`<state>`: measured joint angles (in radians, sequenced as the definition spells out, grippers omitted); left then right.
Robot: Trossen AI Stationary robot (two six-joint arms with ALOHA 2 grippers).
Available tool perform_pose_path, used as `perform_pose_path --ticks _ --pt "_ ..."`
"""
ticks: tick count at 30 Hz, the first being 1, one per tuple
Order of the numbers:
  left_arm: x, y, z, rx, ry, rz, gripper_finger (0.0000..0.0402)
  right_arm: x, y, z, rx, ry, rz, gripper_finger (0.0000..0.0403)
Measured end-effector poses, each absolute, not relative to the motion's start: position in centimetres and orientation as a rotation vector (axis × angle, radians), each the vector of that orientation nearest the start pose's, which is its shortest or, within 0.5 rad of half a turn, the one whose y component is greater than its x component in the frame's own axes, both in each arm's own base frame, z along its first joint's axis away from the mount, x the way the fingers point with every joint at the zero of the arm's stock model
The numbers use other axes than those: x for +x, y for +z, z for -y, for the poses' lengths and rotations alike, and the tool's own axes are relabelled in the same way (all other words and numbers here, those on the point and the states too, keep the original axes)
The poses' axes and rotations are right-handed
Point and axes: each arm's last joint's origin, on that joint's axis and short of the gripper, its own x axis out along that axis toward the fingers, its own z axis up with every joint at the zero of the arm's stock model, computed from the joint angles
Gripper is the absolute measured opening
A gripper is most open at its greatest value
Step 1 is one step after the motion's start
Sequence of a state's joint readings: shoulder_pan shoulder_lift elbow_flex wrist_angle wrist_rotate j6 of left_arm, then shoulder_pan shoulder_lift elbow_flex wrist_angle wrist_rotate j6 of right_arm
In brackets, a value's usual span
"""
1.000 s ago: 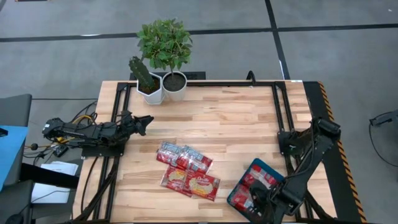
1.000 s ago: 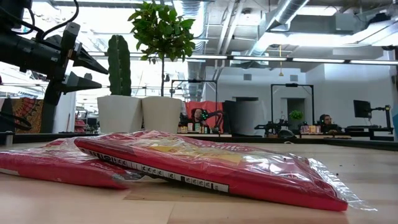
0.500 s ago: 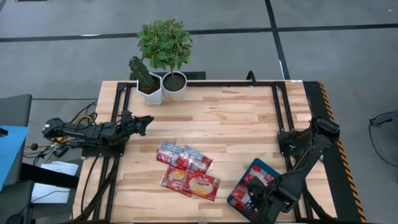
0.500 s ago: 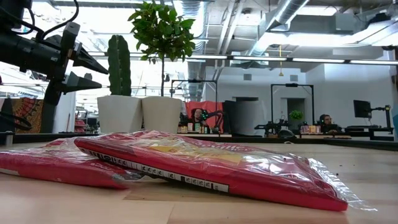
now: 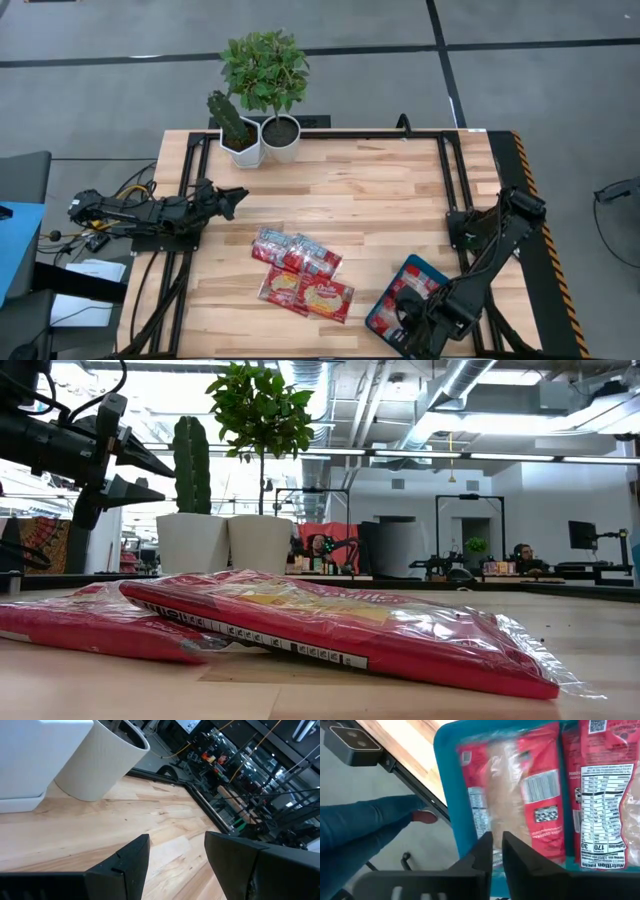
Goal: Sort popcorn bags into baskets
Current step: Put the red popcorn bag into the blue bin
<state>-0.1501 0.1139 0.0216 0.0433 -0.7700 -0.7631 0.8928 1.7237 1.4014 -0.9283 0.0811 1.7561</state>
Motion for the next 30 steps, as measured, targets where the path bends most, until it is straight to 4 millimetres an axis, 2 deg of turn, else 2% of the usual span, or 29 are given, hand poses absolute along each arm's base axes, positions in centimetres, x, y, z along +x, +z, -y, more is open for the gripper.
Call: perform_pose_path --ticks 6,10,15,22,26,30 --pt "9.8 16.6 -0.6 -0.716 0.605 0.194 0.0183 21.9 25.2 -26.2 0.891 -0.437 -1.287 0.011" --pt "9.8 16.6 -0.6 -0.718 0.605 0.195 0.0183 23.5 25.6 -25.2 0.873 -0.379 -1.227 0.0129" --pt "9.8 16.6 -0.5 -0.724 0.597 0.193 0.0183 27.7 26.2 -22.1 0.805 -0.25 -1.127 0.0135" --pt "9.8 16.7 -0.5 -0.729 0.561 0.18 0.0183 33.0 26.5 -16.0 0.635 -0.156 -0.981 0.0124" --pt "9.8 16.7 -0.4 -0.73 0.549 0.176 0.0183 34.6 26.9 -13.6 0.558 -0.125 -0.904 0.0122" --pt "9.8 16.7 -0.4 -0.729 0.549 0.176 0.0183 34.9 26.9 -12.7 0.496 -0.134 -0.892 0.0122"
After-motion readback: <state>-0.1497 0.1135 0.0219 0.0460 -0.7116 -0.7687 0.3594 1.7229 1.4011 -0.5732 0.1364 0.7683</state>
